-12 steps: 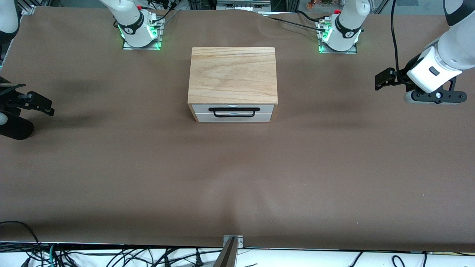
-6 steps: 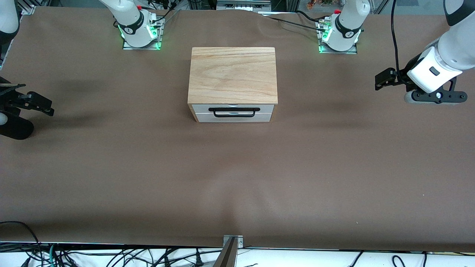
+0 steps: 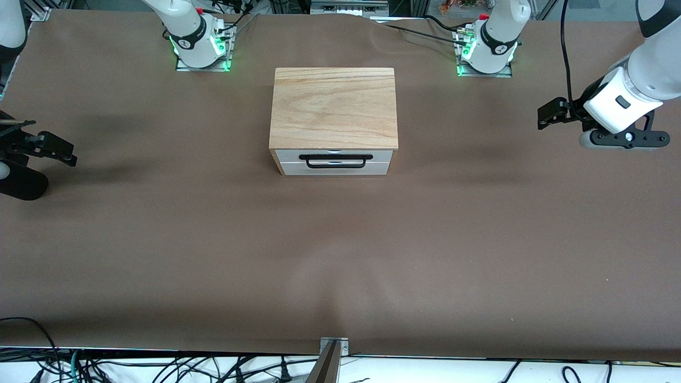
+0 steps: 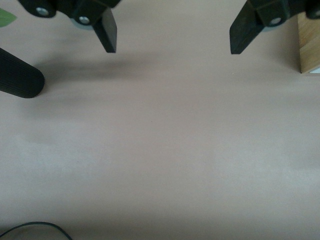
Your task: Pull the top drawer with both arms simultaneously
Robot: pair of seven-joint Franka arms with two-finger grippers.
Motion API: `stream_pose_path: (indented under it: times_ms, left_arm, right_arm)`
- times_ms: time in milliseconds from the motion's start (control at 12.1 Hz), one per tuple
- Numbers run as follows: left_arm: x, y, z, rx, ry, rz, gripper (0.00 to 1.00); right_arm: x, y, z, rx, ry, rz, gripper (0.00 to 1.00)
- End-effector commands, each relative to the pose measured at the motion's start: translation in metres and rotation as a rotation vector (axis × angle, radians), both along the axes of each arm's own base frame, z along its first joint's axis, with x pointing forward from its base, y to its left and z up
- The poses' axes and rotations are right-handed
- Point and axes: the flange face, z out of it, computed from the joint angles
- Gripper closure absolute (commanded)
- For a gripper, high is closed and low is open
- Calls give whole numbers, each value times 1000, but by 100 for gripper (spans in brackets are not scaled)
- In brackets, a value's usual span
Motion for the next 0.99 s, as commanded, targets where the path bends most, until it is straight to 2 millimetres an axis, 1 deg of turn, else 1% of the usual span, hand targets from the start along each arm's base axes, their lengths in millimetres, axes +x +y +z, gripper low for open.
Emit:
stream_pose_path:
  times_ms: [0,413,578,909]
  left_arm:
    - [-2,2,1,12,4,-13,0]
    - [-2,2,1,12,4,-13,0]
    - [-2,1,1,10,4,-14,0]
    - [-2,0,0,12,5,-15,0]
  right_arm:
    - [3,-2,6,-6,-6,2,0]
    - [3,-2,6,-7,-6,2,0]
    - [3,1,6,-5,-6,7,0]
    - [4,1,2,-7,2,7,0]
